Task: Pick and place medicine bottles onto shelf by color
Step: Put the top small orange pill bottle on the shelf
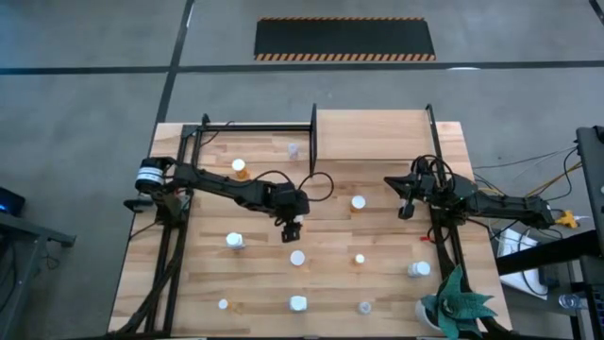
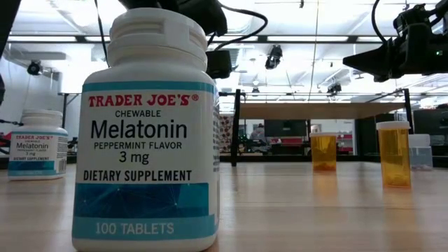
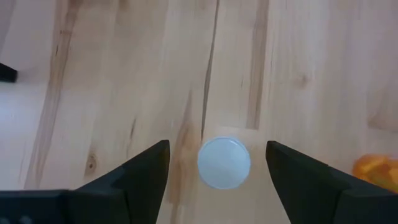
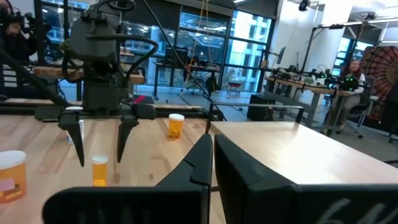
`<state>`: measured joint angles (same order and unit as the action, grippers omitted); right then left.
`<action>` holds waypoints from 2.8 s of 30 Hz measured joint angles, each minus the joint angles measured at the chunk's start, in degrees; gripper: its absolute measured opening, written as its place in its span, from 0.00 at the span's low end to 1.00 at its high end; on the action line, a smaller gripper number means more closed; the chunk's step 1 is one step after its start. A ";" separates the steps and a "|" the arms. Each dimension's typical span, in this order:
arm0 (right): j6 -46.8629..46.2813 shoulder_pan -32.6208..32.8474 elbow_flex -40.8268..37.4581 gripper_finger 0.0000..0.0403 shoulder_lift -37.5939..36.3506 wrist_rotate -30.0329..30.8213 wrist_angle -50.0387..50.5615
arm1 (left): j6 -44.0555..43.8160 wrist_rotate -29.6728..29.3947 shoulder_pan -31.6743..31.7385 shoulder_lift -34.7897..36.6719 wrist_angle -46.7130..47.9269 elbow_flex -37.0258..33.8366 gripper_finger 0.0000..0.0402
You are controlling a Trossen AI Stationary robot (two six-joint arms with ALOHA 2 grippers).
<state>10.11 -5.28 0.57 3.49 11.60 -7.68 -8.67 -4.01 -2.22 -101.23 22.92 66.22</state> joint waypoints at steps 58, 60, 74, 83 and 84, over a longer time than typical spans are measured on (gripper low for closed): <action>6.40 0.00 0.01 0.02 0.07 0.55 -3.34 | 20.97 5.82 27.02 -14.91 22.98 57.43 0.25; 6.41 0.00 0.00 0.02 0.07 0.55 -3.35 | 21.28 5.90 27.56 -17.79 23.20 60.24 0.25; 5.62 0.00 0.01 0.02 0.07 0.50 -3.28 | 19.56 6.75 32.28 -25.22 23.16 64.85 0.25; 5.51 0.00 -0.01 0.02 0.07 0.50 -3.28 | 19.78 6.90 32.96 -25.40 22.75 64.74 0.25; 5.47 0.00 0.00 0.02 0.07 0.50 -3.29 | 19.73 6.91 33.10 -25.40 22.63 64.74 0.25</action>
<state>15.58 -5.28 0.57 3.55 12.10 -10.97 11.06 2.90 30.88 -126.63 45.55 130.96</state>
